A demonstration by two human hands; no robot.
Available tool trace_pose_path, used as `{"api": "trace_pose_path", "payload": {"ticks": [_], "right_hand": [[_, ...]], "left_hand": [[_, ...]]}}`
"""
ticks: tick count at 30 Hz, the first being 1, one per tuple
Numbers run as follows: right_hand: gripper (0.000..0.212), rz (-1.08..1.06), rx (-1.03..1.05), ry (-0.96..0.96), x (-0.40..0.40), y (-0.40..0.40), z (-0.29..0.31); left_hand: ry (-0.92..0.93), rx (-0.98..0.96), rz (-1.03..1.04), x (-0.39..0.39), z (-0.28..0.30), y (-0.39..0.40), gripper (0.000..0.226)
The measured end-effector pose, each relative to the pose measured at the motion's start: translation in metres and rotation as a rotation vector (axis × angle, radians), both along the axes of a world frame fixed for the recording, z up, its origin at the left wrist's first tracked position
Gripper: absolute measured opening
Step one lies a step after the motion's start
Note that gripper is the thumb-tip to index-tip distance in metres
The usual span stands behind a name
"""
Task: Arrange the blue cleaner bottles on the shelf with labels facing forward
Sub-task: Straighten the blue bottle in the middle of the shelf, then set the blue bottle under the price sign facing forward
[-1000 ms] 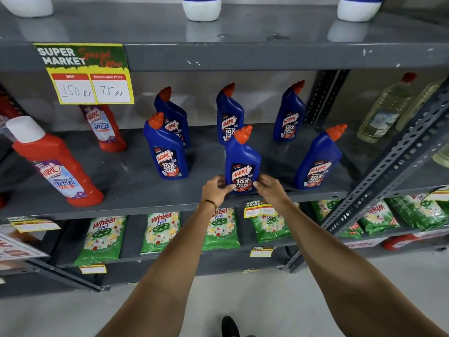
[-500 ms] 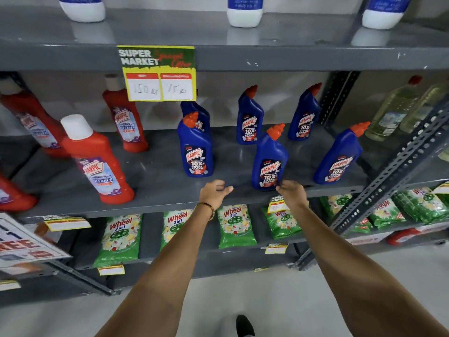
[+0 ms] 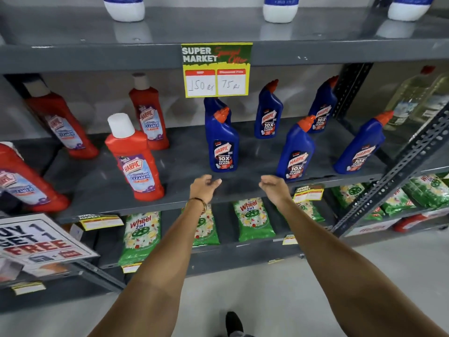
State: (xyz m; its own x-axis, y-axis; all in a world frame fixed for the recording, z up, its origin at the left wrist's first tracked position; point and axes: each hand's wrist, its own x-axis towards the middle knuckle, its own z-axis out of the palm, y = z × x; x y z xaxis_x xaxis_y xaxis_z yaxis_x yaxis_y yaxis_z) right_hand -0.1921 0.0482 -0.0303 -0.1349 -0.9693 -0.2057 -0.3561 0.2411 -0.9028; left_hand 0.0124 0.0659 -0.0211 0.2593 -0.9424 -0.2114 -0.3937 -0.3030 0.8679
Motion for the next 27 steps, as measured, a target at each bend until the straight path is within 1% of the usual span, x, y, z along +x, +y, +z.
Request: {"api": "trace_pose_path", "payload": {"ticks": [5,10,13,16,19,23,27], "right_hand": [[0.041,0.088,0.027,-0.020,0.031,-0.027,0.001],[0.053,0.149,0.049,-0.031,0.047,-0.058,-0.002],[0.060,0.167,0.057,-0.051,0.052,-0.072,-0.002],[0.065,0.225,0.054,-0.101,0.054,-0.083,-0.003],[0.061,0.296,0.034,-0.141,0.056,-0.089,-0.005],[0.051,0.309,0.004,-0.158,0.058,-0.094,-0.007],[0.045,0.309,-0.010,-0.153,0.057,-0.092,-0.010]], "left_hand": [[-0.014,0.004,0.027,0.015,0.000,-0.015,0.053],[0.022,0.012,0.048,0.020,-0.001,-0.038,0.056],[0.019,0.023,0.019,0.020,-0.001,-0.052,0.057],[0.059,0.037,0.006,0.017,-0.001,-0.064,0.060],[0.084,0.024,-0.028,0.015,-0.002,-0.070,0.060],[0.167,-0.031,-0.078,0.011,-0.002,-0.070,0.040],[0.106,-0.055,-0.048,0.009,-0.002,-0.067,0.038]]}}
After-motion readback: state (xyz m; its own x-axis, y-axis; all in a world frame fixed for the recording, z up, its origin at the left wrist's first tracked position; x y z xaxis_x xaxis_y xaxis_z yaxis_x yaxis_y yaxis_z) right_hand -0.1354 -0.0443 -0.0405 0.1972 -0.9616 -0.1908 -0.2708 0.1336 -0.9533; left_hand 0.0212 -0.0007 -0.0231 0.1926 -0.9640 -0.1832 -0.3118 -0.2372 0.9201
